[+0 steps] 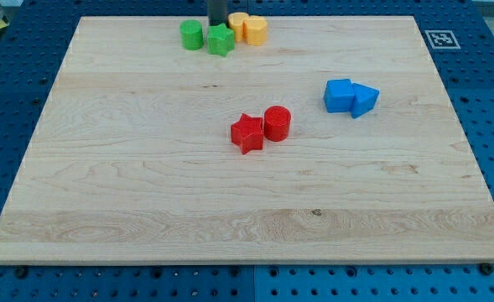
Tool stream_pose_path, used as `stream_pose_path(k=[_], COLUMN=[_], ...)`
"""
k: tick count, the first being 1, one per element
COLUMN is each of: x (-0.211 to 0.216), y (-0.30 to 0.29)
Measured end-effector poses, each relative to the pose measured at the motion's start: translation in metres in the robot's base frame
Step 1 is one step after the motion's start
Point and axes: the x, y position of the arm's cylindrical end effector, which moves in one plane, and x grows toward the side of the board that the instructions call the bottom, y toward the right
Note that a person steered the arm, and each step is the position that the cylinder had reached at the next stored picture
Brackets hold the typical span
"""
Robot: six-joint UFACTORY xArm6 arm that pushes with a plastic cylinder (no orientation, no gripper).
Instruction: Slide the yellow heart and the yellow hexagon slightly down
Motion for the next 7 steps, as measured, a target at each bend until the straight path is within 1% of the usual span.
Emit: stream_pose_path(k=[1,2,4,5,6,7], x=[0.000,0.002,-0.004,-0.024,-0.030,-0.029], y=[0.023,0.027,0.018,0.018,0.018,0.018])
